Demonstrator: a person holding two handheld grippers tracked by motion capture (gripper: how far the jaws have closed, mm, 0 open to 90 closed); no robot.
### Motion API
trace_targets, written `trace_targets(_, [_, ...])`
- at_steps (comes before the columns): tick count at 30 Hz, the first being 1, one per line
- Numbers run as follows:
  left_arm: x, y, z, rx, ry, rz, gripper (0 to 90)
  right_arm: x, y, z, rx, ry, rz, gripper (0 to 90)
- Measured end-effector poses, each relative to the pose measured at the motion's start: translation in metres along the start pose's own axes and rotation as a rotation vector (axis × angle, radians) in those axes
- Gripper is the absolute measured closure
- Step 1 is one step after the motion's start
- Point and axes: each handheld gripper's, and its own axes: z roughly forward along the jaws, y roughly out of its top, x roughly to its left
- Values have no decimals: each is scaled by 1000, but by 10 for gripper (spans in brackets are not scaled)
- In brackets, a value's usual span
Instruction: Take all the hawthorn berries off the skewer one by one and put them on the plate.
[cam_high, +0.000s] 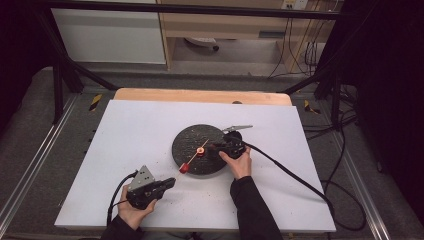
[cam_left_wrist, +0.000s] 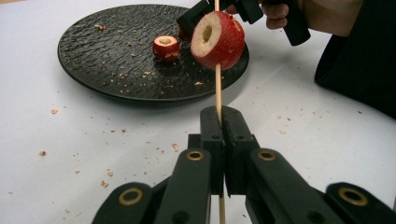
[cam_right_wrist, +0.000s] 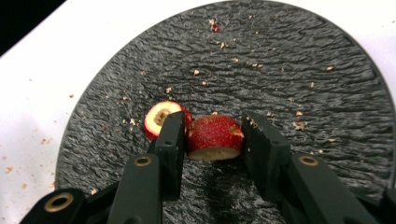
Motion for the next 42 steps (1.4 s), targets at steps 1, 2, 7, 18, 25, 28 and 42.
trace_targets(1, [0, 0, 0, 1, 0, 0, 881, 0, 0, 0, 3, 1, -2, 609])
trace_targets(2, [0, 0, 0, 0, 0, 0, 880, 0, 0, 0, 3, 0, -6, 599])
trace_targets(7, [0, 0, 0, 1, 2, -1, 880, 5, 4, -14, -34, 1, -40, 478])
trace_targets(18, [-1, 0, 2, 2, 6, -5, 880, 38, -1, -58, -128, 85, -101, 129])
trace_targets(25, [-4, 2, 5, 3, 7, -2, 880, 55, -14, -66, -134, 155, -90, 41])
trace_targets(28, [-6, 4, 6, 2, 8, 3, 880, 61, -21, -65, -143, 185, -83, 42])
trace_targets(42, [-19, 8, 17, 7, -11, 25, 880, 76, -43, -48, -148, 238, -80, 148])
